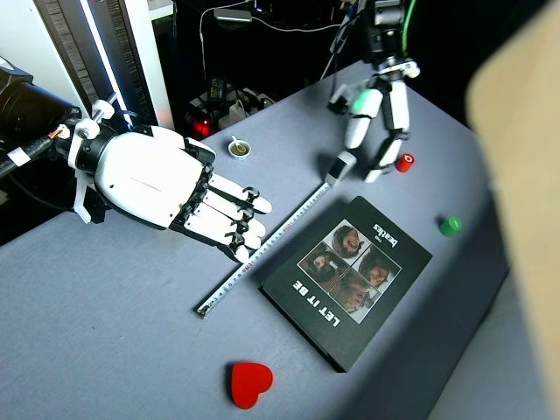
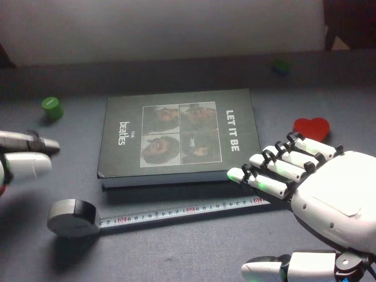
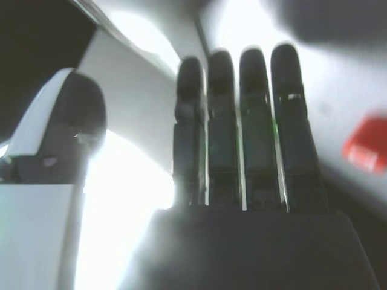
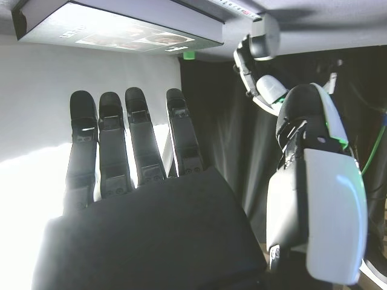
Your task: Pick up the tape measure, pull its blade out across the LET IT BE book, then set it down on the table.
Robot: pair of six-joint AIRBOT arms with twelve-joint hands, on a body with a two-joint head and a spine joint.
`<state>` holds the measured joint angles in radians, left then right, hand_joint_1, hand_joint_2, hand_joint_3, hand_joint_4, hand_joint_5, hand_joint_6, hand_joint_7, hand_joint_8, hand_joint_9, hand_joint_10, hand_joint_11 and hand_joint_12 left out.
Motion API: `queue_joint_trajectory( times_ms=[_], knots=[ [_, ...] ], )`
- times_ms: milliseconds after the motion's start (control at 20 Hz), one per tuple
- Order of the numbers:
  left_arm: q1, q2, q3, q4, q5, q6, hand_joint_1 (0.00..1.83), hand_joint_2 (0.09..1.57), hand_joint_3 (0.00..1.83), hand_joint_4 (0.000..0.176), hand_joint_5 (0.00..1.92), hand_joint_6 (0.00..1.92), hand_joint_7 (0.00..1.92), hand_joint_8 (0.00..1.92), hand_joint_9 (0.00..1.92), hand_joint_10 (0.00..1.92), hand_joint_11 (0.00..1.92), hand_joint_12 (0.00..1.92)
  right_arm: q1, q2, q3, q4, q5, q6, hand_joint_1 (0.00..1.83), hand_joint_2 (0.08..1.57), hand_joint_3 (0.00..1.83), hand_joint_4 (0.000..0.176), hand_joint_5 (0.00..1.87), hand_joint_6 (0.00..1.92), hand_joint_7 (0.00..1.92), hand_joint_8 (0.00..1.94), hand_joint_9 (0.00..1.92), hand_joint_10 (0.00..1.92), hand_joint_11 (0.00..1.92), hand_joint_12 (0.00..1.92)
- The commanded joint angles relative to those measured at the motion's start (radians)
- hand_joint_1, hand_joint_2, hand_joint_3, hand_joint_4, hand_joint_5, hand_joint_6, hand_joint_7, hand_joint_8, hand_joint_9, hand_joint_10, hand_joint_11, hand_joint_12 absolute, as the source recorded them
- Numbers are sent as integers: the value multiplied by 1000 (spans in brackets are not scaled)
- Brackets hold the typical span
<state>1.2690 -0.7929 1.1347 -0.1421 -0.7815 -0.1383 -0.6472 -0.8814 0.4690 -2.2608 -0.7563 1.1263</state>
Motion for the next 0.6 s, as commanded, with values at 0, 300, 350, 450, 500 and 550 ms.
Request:
queue_joint_trajectory(
  times_ms=[0, 300, 350, 450, 500, 550],
  knots=[
    [-25, 2, 9, -4, -74, -4, 329, 1104, 0, 0, 439, 0, 365, 0, 354, 0, 209, 573, 3, -3, -4, -61, -70, 6, 0, 1015, 0, 120, 45, 0, 94, 0, 98, 0, 0, 560],
    [-247, -11, -28, -180, -2, 315, 298, 1090, 1, 0, 338, 1, 275, 1, 297, 0, 134, 612, 2, -3, -4, -63, -71, 6, 0, 1016, 0, 112, 45, 0, 93, 0, 96, 1, 0, 598],
    [-303, -18, -42, -212, 39, 402, 288, 1090, 1, 0, 340, 2, 291, 7, 314, 7, 165, 631, 2, -3, -4, -63, -72, 6, 0, 1016, 0, 105, 50, 2, 100, 3, 97, 1, 0, 598],
    [-416, -35, -83, -348, 81, 644, 346, 1096, 0, 0, 505, 7, 443, 6, 447, 14, 301, 800, 1, -3, -4, -63, -73, 6, 74, 1060, 5, 53, 264, 25, 342, 24, 335, 45, 49, 1033],
    [-477, -41, -110, -425, 124, 789, 399, 1093, 0, 0, 610, 12, 559, 8, 560, 29, 356, 869, 0, -3, -5, -64, -73, 6, 187, 1079, 4, 8, 458, 35, 579, 55, 593, 166, 269, 1269],
    [-512, -44, -126, -483, 157, 889, 466, 1089, 0, 0, 755, 28, 730, 39, 723, 82, 411, 1007, 0, -3, -5, -65, -74, 6, 357, 1093, 4, 0, 742, 88, 775, 240, 654, 946, 560, 1561]
  ],
)
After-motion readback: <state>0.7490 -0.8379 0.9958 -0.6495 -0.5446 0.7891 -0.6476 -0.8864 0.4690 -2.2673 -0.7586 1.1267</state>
